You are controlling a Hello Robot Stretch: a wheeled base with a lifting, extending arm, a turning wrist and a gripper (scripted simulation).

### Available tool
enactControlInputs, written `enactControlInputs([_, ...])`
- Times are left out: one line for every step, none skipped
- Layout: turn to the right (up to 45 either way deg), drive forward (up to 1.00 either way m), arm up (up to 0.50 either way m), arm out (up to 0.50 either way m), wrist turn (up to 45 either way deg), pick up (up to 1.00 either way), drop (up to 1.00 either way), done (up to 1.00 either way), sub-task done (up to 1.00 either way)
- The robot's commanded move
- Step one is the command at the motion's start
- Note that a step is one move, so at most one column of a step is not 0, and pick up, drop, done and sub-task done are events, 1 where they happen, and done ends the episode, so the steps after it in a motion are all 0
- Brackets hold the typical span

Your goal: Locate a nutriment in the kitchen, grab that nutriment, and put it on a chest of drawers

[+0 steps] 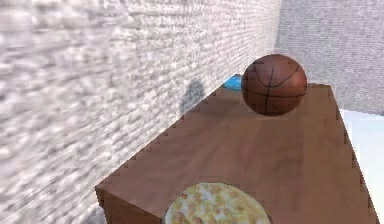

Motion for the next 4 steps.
enactControlInputs([45.0, 0.00, 0.00, 0.00, 0.0, 0.00, 0.00, 0.00, 0.00])
enactControlInputs([9.0, 0.00, 0.00, 0.00, 0.0, 0.00, 0.00, 0.00, 0.00])
enactControlInputs([-45.0, 0.00, 0.00, 0.00, 0.0, 0.00, 0.00, 0.00, 0.00])
enactControlInputs([-6.0, 0.00, 0.00, 0.00, 0.0, 0.00, 0.00, 0.00, 0.00])
